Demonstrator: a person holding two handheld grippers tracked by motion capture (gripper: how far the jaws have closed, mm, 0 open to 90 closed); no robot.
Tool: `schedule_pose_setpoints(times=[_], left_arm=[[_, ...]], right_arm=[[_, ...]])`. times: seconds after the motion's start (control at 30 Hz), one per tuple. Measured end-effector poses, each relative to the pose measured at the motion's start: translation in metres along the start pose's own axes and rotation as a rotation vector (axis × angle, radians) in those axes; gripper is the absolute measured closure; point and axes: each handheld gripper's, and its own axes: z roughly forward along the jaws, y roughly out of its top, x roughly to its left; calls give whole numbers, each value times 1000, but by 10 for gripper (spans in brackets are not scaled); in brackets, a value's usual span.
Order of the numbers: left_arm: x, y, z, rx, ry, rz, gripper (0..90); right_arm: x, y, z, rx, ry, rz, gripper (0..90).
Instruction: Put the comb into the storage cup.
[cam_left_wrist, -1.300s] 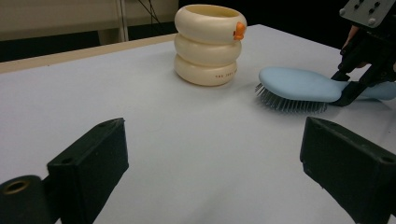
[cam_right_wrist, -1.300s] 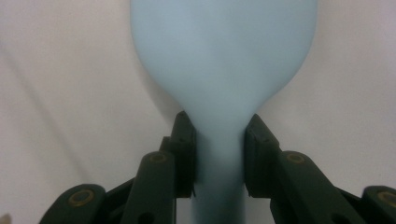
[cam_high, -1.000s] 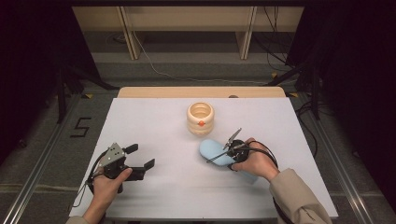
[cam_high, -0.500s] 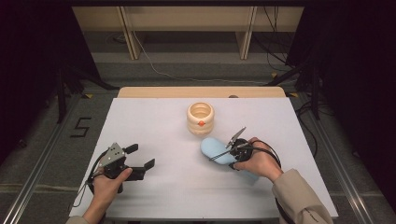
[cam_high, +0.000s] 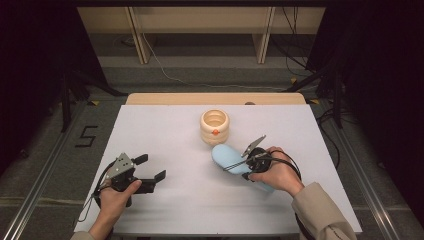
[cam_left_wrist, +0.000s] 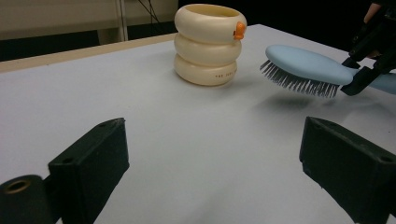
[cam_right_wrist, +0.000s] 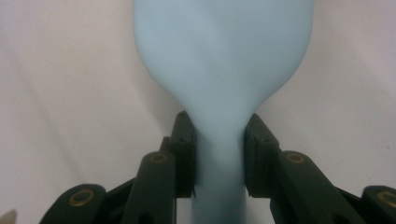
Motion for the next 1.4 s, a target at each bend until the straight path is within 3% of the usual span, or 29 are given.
schedule_pose_setpoints(times=[0.2, 0.53, 1.4], left_arm=[[0, 0, 0, 0, 1, 0, 76], [0, 0, 1, 1, -3, 0, 78], [0, 0, 1, -1, -7, -6, 78]], right_arm=[[0, -1, -4, -71, -12, 49, 700], [1, -2, -7, -166, 0, 87, 700], [5, 0, -14, -333, -6, 98, 700]])
